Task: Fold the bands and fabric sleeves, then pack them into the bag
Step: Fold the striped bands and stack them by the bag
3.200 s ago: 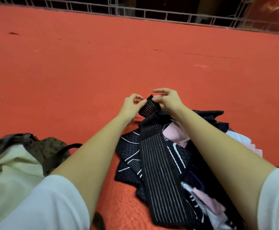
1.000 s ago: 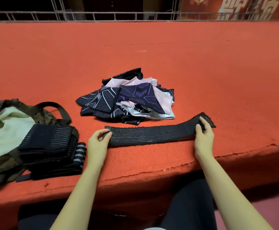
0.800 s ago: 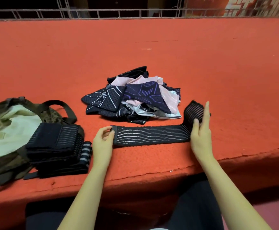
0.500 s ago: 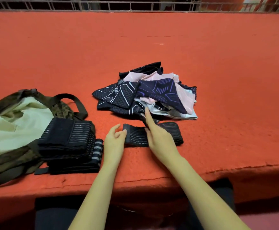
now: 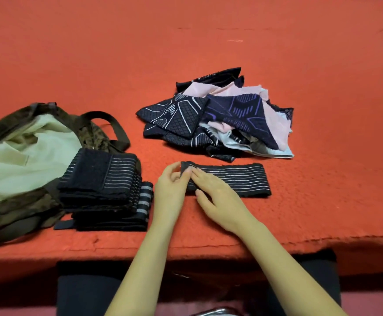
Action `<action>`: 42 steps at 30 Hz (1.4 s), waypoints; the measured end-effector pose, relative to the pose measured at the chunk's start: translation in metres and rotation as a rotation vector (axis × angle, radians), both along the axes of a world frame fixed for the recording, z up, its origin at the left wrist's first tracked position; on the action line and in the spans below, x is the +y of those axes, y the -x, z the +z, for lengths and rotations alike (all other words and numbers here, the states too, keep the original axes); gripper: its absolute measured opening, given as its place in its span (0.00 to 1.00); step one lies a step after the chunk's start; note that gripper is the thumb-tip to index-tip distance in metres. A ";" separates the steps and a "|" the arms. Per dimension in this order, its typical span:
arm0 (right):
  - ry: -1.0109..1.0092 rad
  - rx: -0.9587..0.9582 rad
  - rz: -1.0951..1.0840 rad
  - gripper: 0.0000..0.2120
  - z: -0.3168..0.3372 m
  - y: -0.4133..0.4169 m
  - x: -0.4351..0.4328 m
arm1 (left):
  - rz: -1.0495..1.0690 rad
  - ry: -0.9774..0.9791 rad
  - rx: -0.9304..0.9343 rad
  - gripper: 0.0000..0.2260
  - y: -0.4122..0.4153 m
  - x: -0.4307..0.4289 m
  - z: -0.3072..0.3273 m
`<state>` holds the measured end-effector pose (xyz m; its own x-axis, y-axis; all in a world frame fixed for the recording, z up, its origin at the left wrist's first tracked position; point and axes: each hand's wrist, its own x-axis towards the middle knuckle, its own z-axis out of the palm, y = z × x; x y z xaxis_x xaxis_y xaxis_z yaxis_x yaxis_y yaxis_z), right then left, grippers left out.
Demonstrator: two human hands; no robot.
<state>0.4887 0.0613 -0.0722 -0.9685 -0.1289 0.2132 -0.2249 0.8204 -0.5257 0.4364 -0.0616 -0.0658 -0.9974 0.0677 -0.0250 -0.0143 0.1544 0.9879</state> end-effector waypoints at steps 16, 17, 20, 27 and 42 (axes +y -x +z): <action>0.008 0.260 -0.621 0.16 -0.004 -0.010 0.061 | 0.061 0.525 0.554 0.14 -0.017 0.020 -0.001; 0.076 0.252 -0.698 0.16 -0.003 -0.012 0.064 | -0.045 0.458 0.534 0.11 -0.018 0.026 0.001; 0.379 0.207 -0.816 0.14 0.001 -0.014 0.072 | -0.327 0.349 0.427 0.04 -0.025 0.053 0.008; 1.047 0.249 -0.681 0.11 0.011 -0.017 0.074 | -0.369 0.342 0.062 0.17 -0.035 0.097 0.025; 0.255 0.026 -0.452 0.16 0.001 0.013 0.028 | 0.088 0.463 0.202 0.13 -0.006 0.007 0.005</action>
<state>0.4755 0.0892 -0.0710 -0.9092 0.3607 0.2081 0.1069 0.6850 -0.7206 0.4422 -0.0547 -0.0604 -0.9869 0.0111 0.1611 0.1373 0.5830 0.8008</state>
